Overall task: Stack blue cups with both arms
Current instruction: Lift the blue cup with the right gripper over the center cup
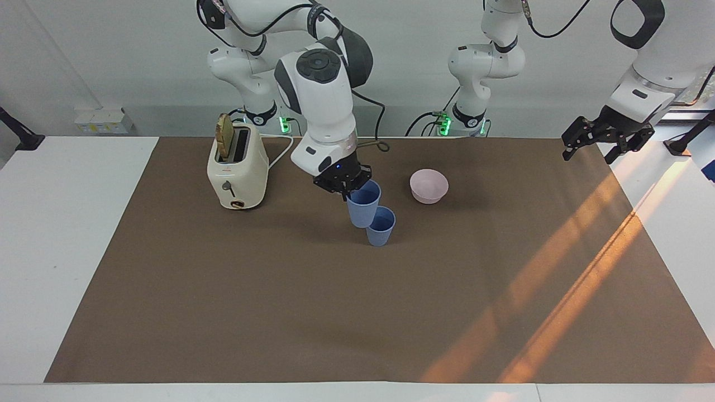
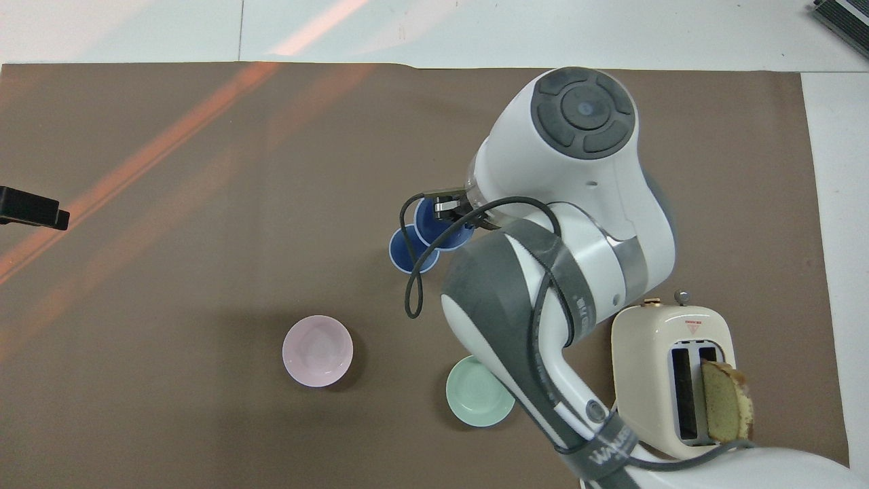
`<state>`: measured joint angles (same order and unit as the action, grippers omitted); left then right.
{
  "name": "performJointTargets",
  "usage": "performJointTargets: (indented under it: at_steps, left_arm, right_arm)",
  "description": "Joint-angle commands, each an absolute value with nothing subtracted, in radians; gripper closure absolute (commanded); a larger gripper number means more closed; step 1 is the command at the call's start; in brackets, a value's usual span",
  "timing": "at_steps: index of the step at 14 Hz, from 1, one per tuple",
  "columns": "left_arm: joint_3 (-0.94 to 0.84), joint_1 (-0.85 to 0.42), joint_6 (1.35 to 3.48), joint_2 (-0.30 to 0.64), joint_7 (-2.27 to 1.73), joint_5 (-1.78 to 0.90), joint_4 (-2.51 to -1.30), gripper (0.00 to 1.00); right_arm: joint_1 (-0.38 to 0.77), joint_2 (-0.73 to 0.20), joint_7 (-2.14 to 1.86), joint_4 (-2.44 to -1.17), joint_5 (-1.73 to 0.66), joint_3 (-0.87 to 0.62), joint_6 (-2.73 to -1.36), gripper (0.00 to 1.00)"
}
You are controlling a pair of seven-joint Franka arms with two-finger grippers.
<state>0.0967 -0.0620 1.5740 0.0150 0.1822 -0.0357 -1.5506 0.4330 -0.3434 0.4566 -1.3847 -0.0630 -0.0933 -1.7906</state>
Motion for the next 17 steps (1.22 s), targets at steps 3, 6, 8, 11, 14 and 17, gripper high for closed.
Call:
performJointTargets:
  at_steps: [3,6,8,11,14,17]
  left_arm:
    - [0.092,-0.057,1.572,0.008,0.175,-0.031,-1.548,0.0]
    - [0.092,-0.057,1.572,0.008,0.176,-0.031,-1.548,0.0]
    - [0.091,-0.057,1.572,0.008,0.175,-0.031,-1.548,0.0]
    - [0.091,-0.06,1.569,0.008,0.178,-0.029,-1.548,0.0]
    - [0.091,-0.061,1.568,0.008,0.179,-0.029,-1.548,0.0]
    - [0.092,-0.064,1.565,0.006,0.179,-0.029,-1.548,0.0]
  right_arm:
    - [0.44,-0.368,0.471,-1.364,-0.109,-0.107,-1.825,1.0]
    - [0.442,-0.37,0.471,-1.397,-0.109,-0.107,-1.879,1.0]
    - [0.443,-0.377,0.471,-1.416,-0.107,-0.107,-1.887,1.0]
    - [0.442,-0.379,0.469,-1.443,-0.107,-0.107,-1.904,1.0]
    - [0.445,-0.379,0.468,-1.469,-0.104,-0.107,-1.905,1.0]
    - [0.446,-0.377,0.468,-1.477,-0.106,-0.107,-1.908,1.0]
